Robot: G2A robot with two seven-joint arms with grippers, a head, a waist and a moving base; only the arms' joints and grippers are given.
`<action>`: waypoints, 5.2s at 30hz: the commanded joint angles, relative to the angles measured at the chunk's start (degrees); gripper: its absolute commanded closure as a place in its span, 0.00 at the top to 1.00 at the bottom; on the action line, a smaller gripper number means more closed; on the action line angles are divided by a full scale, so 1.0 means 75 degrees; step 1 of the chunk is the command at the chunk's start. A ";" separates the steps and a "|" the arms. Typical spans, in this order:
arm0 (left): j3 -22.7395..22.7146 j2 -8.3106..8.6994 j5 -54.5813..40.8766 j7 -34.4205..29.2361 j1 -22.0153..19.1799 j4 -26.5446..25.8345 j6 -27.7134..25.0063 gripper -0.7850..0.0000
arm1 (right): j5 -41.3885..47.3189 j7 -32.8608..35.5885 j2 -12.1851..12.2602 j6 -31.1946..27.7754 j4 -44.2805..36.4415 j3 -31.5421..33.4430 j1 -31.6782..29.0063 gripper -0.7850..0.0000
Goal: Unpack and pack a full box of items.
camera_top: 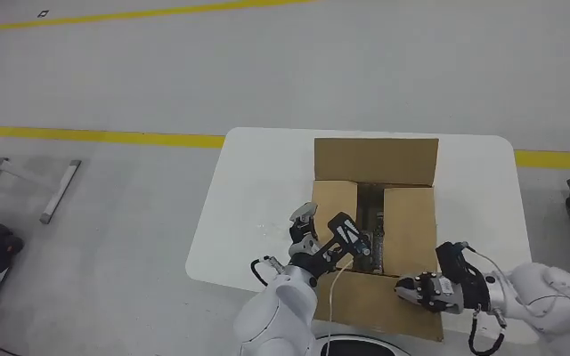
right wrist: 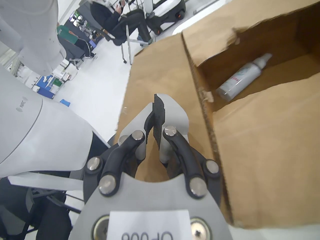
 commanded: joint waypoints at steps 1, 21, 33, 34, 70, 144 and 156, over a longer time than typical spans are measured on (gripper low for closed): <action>0.0000 0.0000 0.0000 0.0000 0.0000 0.0000 0.0000 1.00 | -0.0053 -0.1031 0.0031 0.0000 0.0186 0.0565 -0.0142 0.00; 0.0044 0.0014 0.0096 0.0305 -0.0058 0.0206 0.0105 1.00 | -0.1875 -0.4167 -0.0541 0.2056 0.1964 0.0595 -0.0437 0.00; 0.1340 -0.0349 0.0177 -0.0272 -0.1640 0.2300 0.0773 1.00 | -0.2157 -0.4690 -0.0644 0.1821 0.2261 0.0895 -0.0635 0.00; 0.1406 -0.0375 0.0155 -0.0290 -0.1704 0.2435 0.0825 1.00 | -0.2147 -0.4698 -0.0649 0.1818 0.2253 0.0912 -0.0655 0.00; 0.2517 -0.1023 0.0541 -0.1960 -0.2474 0.4662 0.2628 1.00 | -0.2039 -0.4323 -0.0940 0.1516 0.1942 0.1362 -0.0996 0.00; 0.0311 -0.1483 0.2474 -0.3213 -0.1454 0.2699 0.3358 1.00 | -0.1686 -0.3386 -0.1289 0.1164 0.1190 0.2755 -0.1098 0.00; -0.0071 -0.1451 0.3170 -0.2664 -0.1044 0.3407 0.3388 1.00 | -0.1798 -0.3078 -0.1375 0.1272 0.1139 0.2480 -0.0998 0.00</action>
